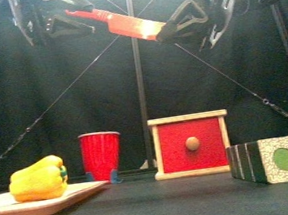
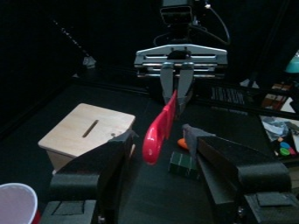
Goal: Regrasp knife
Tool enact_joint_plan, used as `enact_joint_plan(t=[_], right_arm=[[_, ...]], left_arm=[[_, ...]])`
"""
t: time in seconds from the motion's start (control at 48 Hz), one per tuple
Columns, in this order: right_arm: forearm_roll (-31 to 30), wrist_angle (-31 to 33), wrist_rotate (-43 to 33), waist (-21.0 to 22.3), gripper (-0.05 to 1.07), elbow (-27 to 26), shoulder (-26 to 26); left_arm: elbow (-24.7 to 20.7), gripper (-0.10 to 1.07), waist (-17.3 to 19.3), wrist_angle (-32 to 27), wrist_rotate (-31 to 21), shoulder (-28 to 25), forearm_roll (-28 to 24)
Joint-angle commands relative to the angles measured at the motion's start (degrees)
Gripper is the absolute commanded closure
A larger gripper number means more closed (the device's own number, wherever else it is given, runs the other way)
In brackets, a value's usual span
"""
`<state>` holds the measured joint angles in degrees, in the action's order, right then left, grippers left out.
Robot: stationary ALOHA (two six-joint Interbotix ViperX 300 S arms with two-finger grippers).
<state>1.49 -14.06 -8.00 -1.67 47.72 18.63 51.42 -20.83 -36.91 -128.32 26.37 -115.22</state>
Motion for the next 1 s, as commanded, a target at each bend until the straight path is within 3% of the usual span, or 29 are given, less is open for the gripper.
enact_joint_plan(t=[0.0,0.333,0.542,0.771,0.979], right_arm=[[0.35,-0.18,0.09,0.26,0.70,-0.18,1.76],[3.87,0.88,0.18,0.26,0.70,3.43,6.50],[4.31,0.88,0.18,0.70,0.70,5.01,8.79],[4.22,0.97,0.26,0.70,0.70,5.19,9.23],[4.39,0.97,0.26,0.70,0.70,5.19,9.23]], left_arm=[[-0.88,0.11,0.09,-0.35,0.09,0.18,-0.26],[-1.32,0.11,0.09,3.52,0.09,3.87,1.93],[-4.39,0.11,2.46,11.95,1.93,6.77,9.84],[-7.65,0.11,8.70,21.62,11.51,6.15,22.24],[-9.49,0.11,9.67,21.01,23.73,6.59,35.68]])
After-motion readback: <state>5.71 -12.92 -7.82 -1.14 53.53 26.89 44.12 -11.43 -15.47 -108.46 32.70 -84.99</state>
